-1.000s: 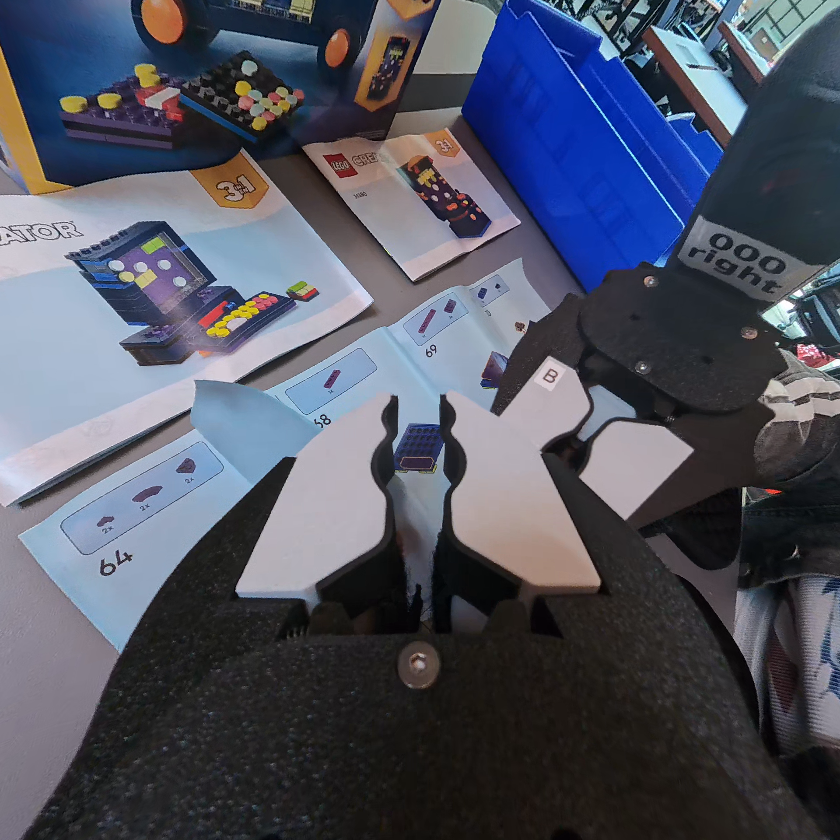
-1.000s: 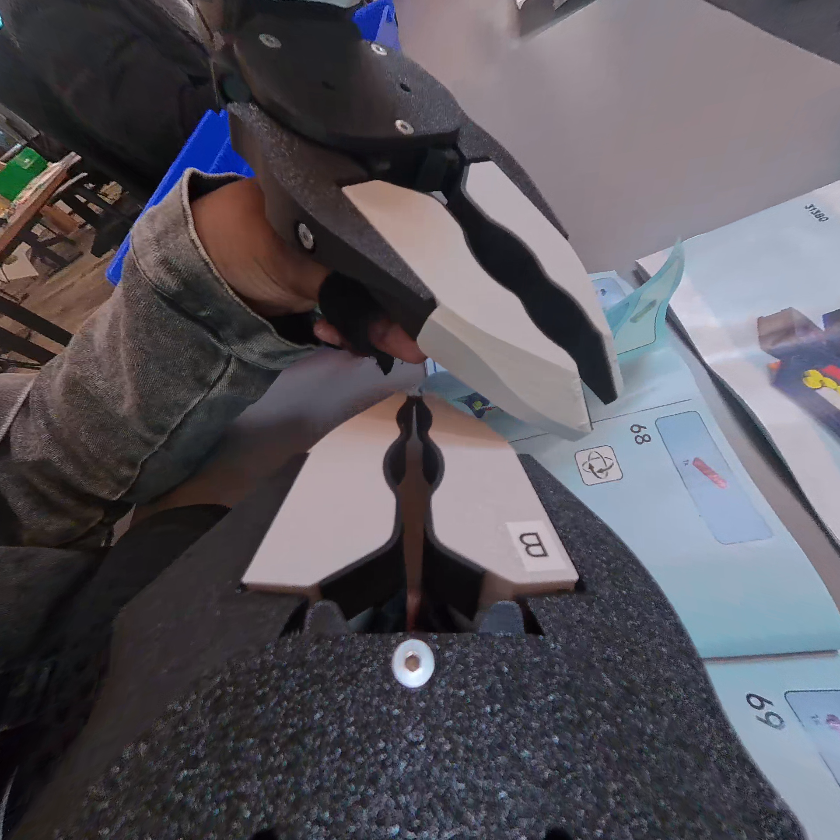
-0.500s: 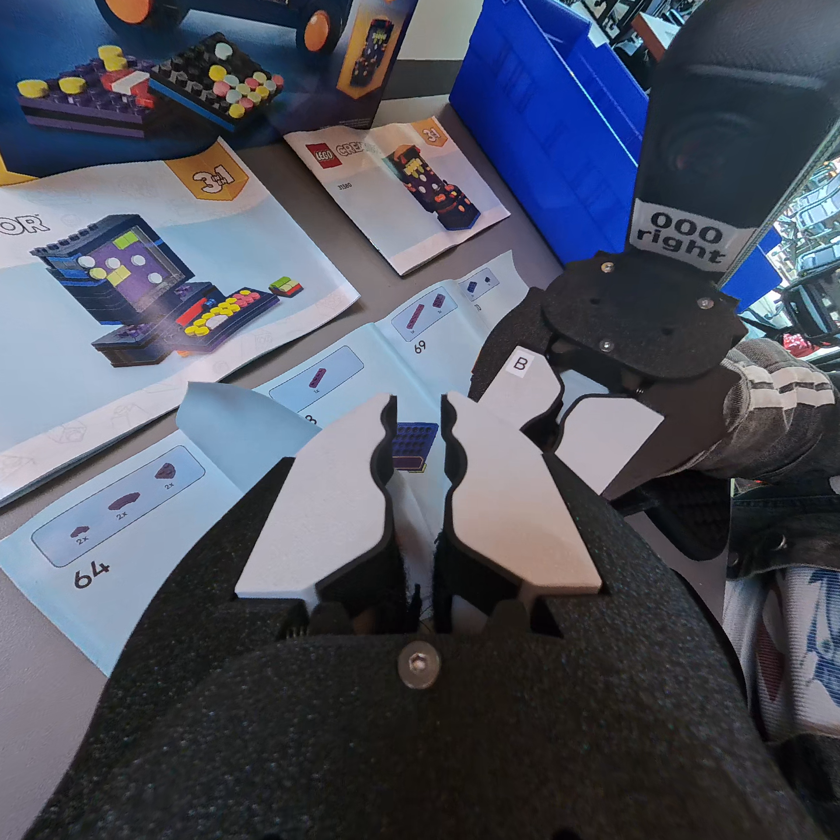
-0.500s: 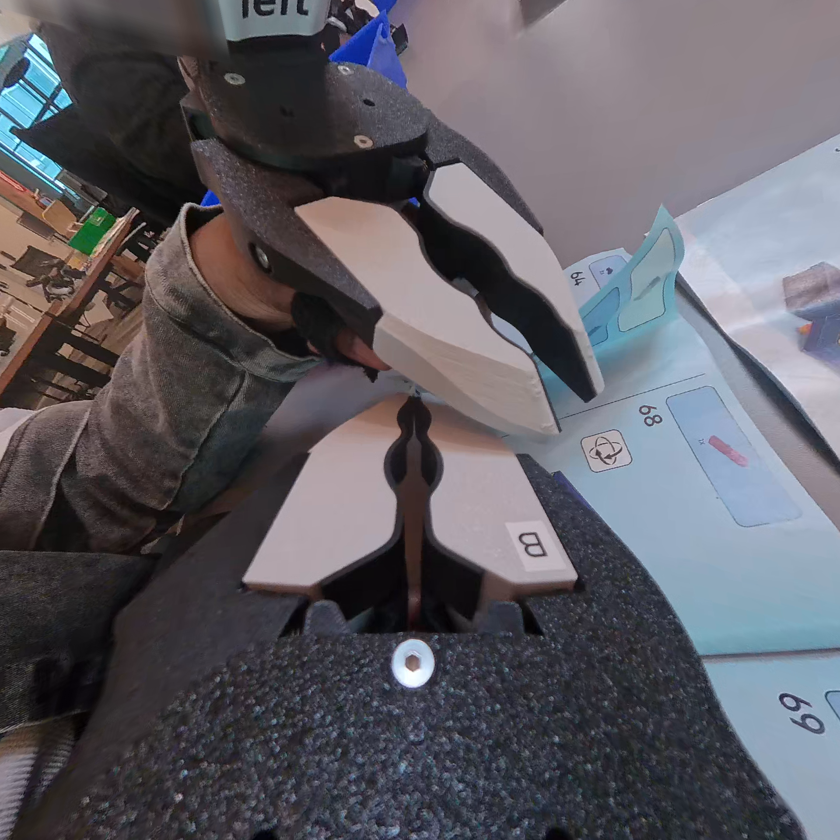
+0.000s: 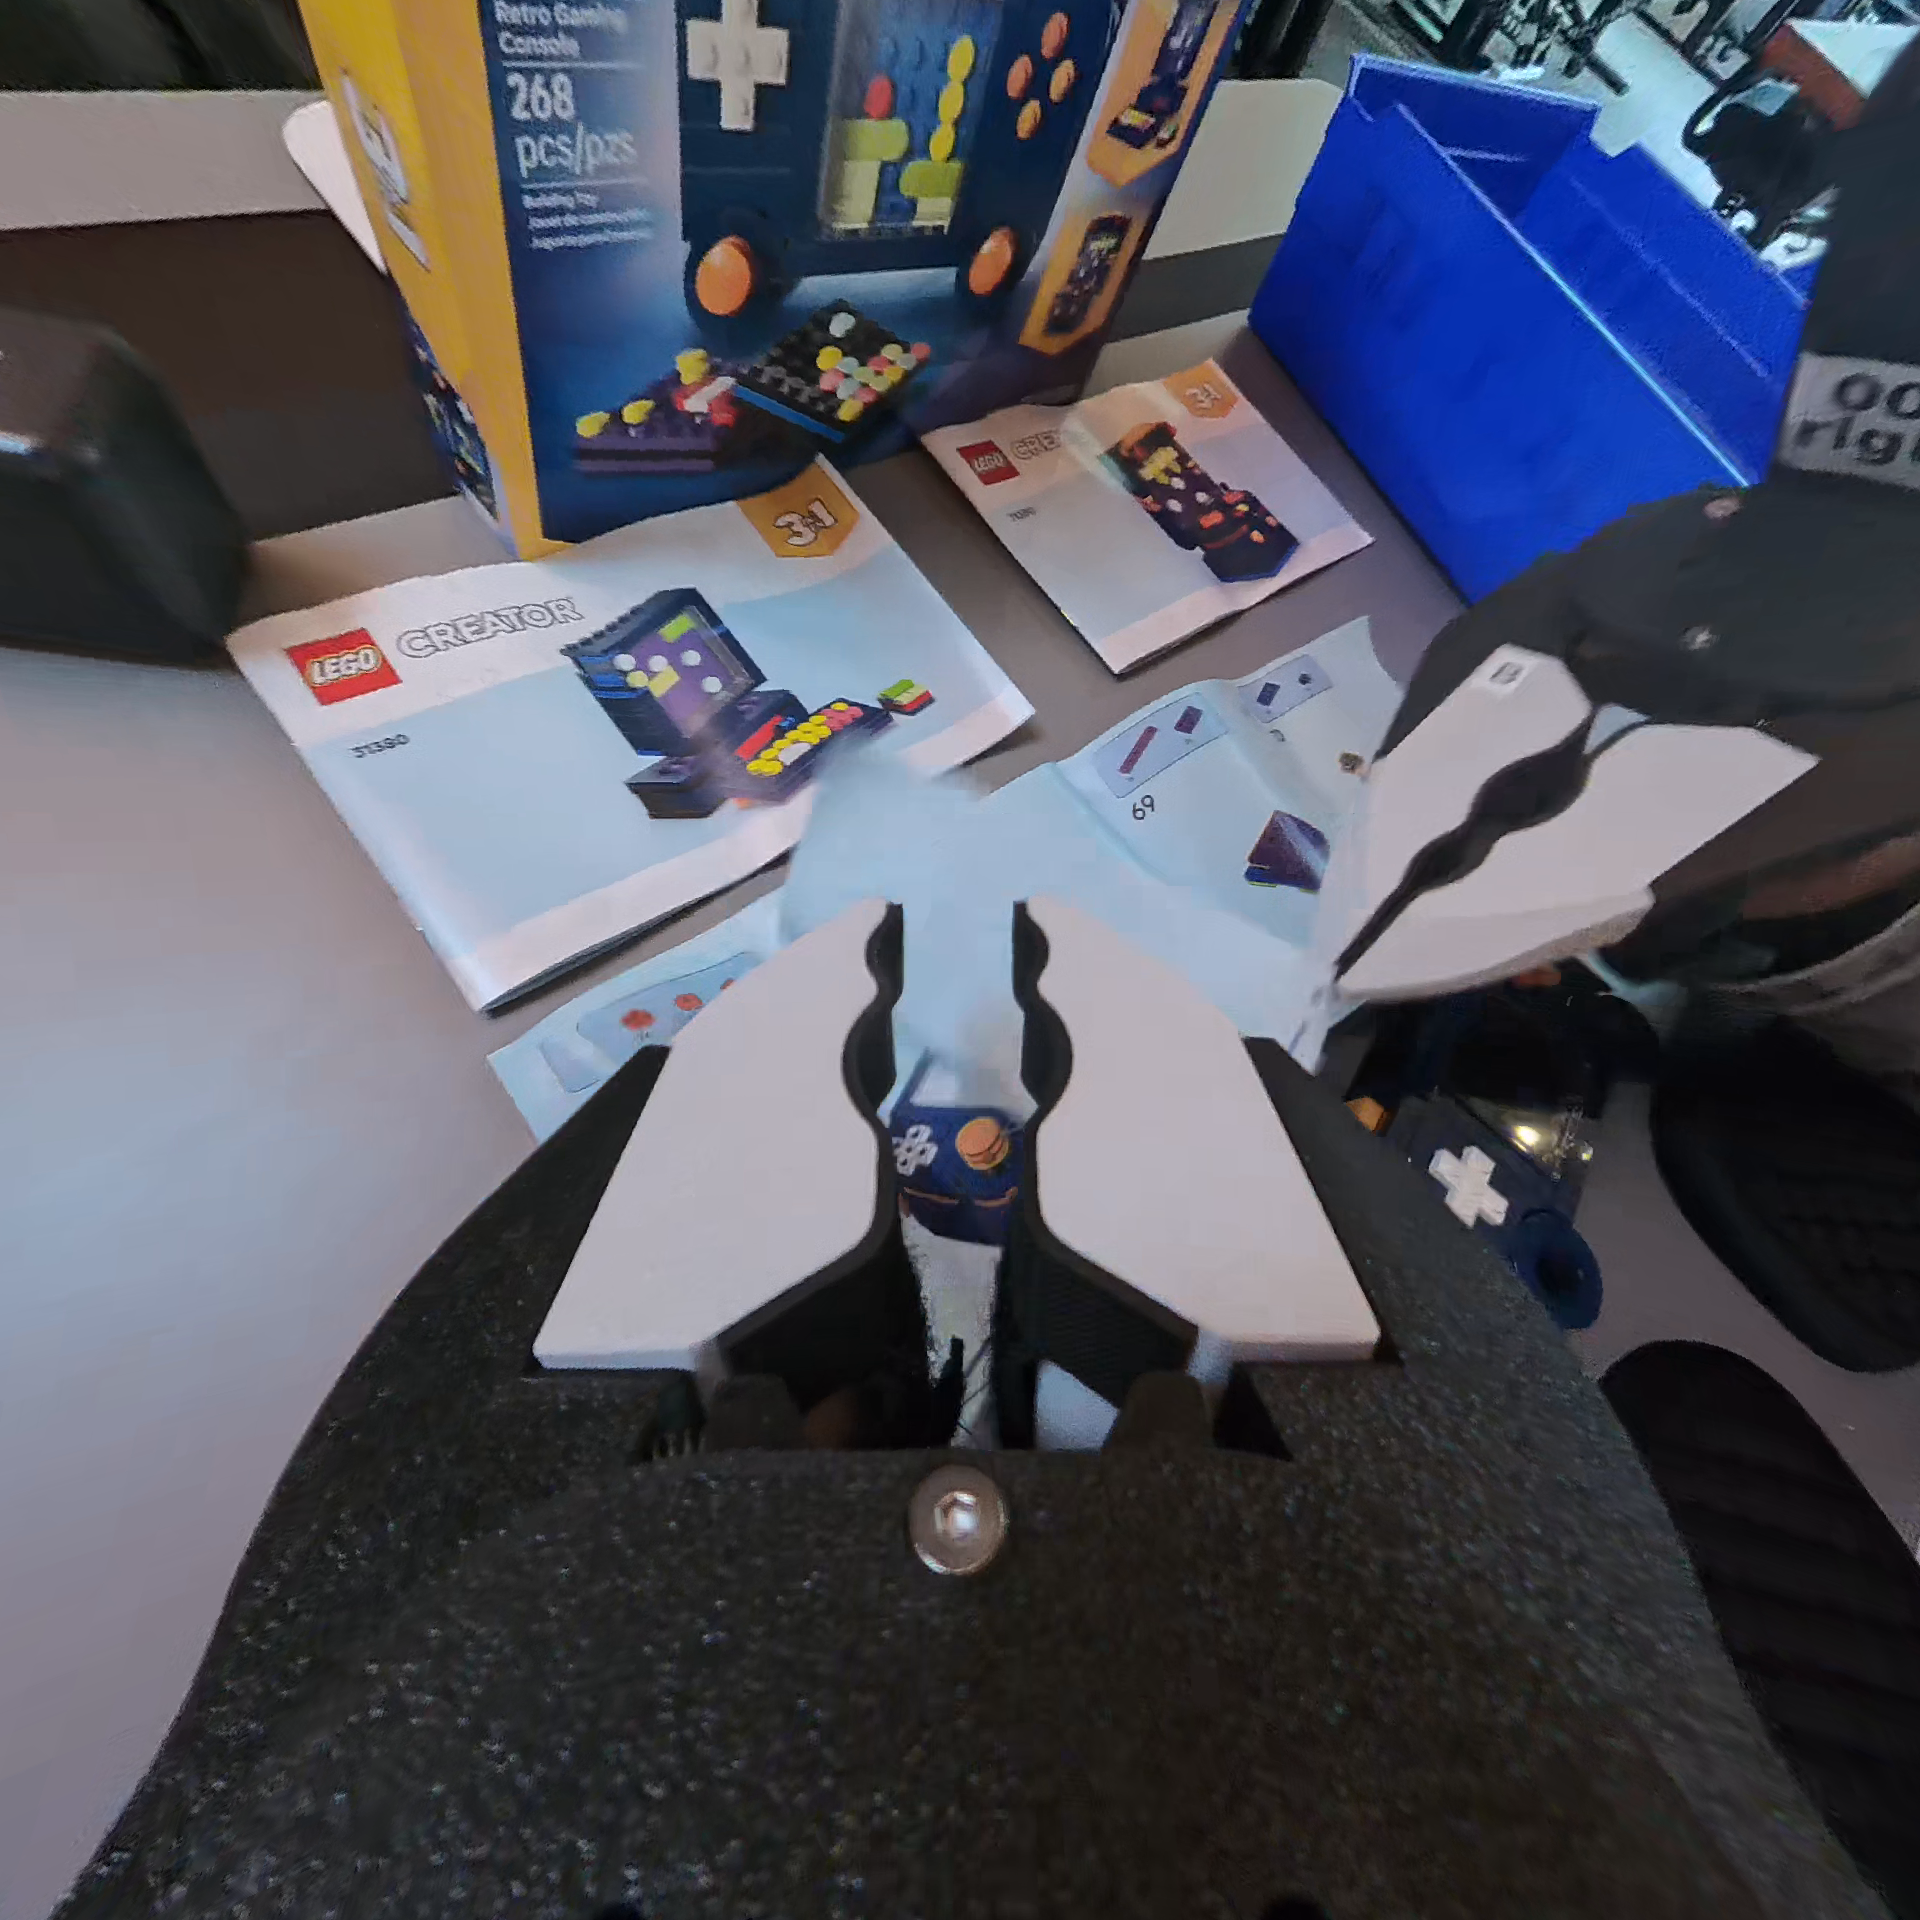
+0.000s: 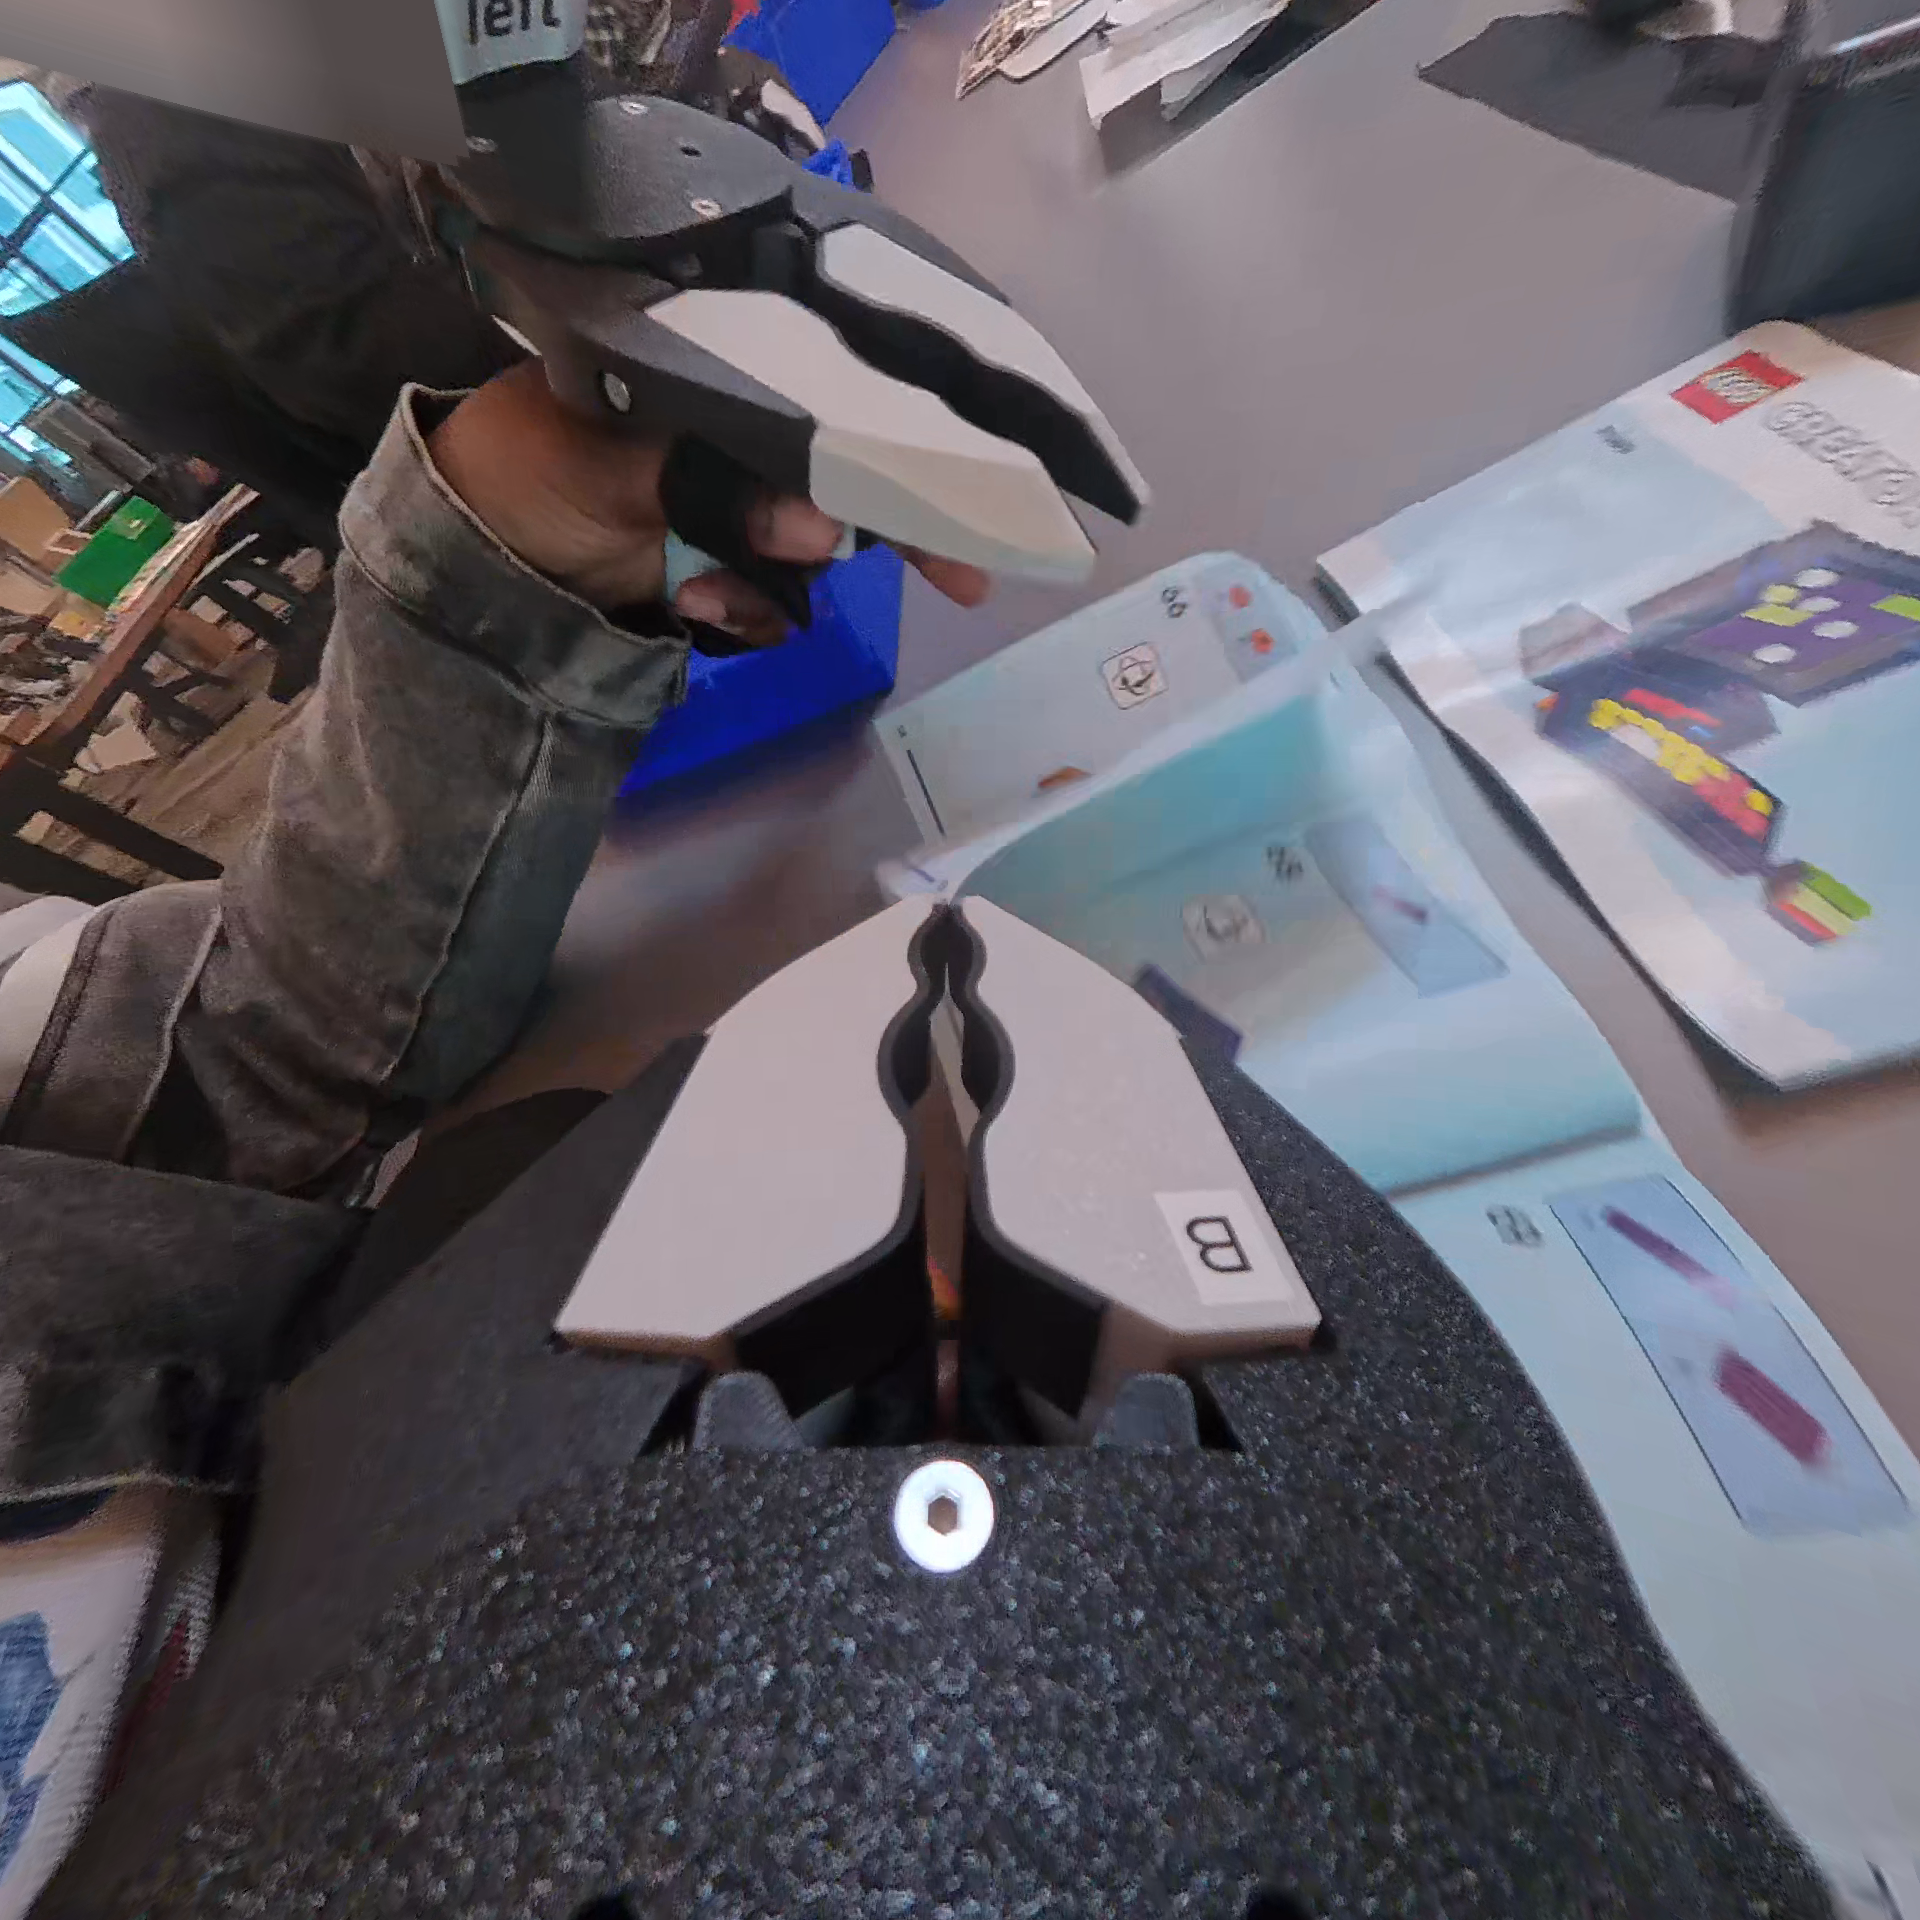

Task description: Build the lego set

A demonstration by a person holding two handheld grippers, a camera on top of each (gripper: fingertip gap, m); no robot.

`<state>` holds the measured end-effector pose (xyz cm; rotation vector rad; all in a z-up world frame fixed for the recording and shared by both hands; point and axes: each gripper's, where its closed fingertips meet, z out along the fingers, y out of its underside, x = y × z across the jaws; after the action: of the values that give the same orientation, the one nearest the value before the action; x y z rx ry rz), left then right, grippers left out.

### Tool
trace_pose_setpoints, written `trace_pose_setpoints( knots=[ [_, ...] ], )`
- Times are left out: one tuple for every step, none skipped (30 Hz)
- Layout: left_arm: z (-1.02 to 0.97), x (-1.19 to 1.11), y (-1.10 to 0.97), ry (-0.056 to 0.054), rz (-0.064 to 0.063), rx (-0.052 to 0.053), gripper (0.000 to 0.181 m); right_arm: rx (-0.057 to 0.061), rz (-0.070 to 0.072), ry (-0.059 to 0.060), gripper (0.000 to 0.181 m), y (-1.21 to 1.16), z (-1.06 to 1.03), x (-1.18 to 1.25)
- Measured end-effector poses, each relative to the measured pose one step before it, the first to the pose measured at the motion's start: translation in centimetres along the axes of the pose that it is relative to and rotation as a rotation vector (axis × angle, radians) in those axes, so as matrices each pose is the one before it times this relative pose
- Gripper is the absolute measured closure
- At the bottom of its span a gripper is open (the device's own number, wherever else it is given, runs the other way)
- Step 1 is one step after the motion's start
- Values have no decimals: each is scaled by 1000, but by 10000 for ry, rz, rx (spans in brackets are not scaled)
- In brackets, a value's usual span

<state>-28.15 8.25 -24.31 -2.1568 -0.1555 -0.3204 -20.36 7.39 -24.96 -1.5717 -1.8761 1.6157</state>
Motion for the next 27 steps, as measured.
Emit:
trace_pose_setpoints(
  knots=[
    [-231,-265,45,-141,-8,-41,162,98,34,180,181,154,-1007,208],
    [-206,-449,-49,-294,62,17,161,162,57,166,181,94,-1058,210],
    [-223,-410,-256,-330,123,152,162,178,83,210,181,63,-1096,292],
    [-208,-219,-345,-247,136,185,162,182,61,267,181,45,-1155,351],
    [-174,-46,-249,-166,117,112,162,195,-7,319,181,46,-1206,397],
    [-42,96,105,-82,138,-117,164,159,-15,371,181,108,-1228,518],
    [190,155,600,-42,199,-430,166,123,14,410,181,165,-1230,607],
    [489,226,935,9,248,-626,167,99,31,421,181,200,-1178,632],
    [774,324,914,60,216,-608,167,72,92,394,181,208,-1138,590],
    [998,445,545,42,128,-423,167,66,121,402,181,208,-1114,572],
    [1159,747,-12,52,94,-140,167,22,87,499,181,295,-1095,711],
    [1325,1248,-375,124,184,69,167,-1,-10,636,181,364,-1059,925],
    [1493,1898,-160,343,471,-84,168,11,-36,669,181,331,-987,1016],
    [1584,1857,452,281,716,-564,170,93,21,614,180,37,-902,915],
    [1564,1129,492,-186,721,-690,170,241,-85,555,173,-459,-834,657],
    [1356,778,62,-437,713,-416,171,389,-346,454,171,-937,-759,276],
    [891,658,-457,-505,691,-57,178,475,-533,393,170,-1256,-589,-40],
    [280,371,-1045,-615,650,337,175,479,-632,308,170,-1421,-347,-299],
    [130,713,-692,-174,675,105,174,415,-689,156,169,-1424,-118,-586],
    [86,385,-517,-199,399,-37,173,384,-659,104,169,-1467,58,-663],
    [9,220,-505,-155,227,62,170,423,-563,3,169,-1446,247,-773],
    [-138,215,-471,10,137,214,167,495,-382,-197,169,-1420,427,-940],
    [-334,18,-251,69,32,228,165,503,-209,-406,169,-1218,635,-1063],
    [-552,-398,83,6,-83,136,165,337,-13,-413,169,-725,835,-810],
    [-685,-666,401,-1,-190,73,167,17,77,-470,171,22,1024,-617],
    [-694,-509,641,203,-173,77,169,-361,82,-572,177,867,1215,-477],
    [-553,58,911,588,-232,53,171,-756,220,-728,181,1722,1409,-484]
  ],
)
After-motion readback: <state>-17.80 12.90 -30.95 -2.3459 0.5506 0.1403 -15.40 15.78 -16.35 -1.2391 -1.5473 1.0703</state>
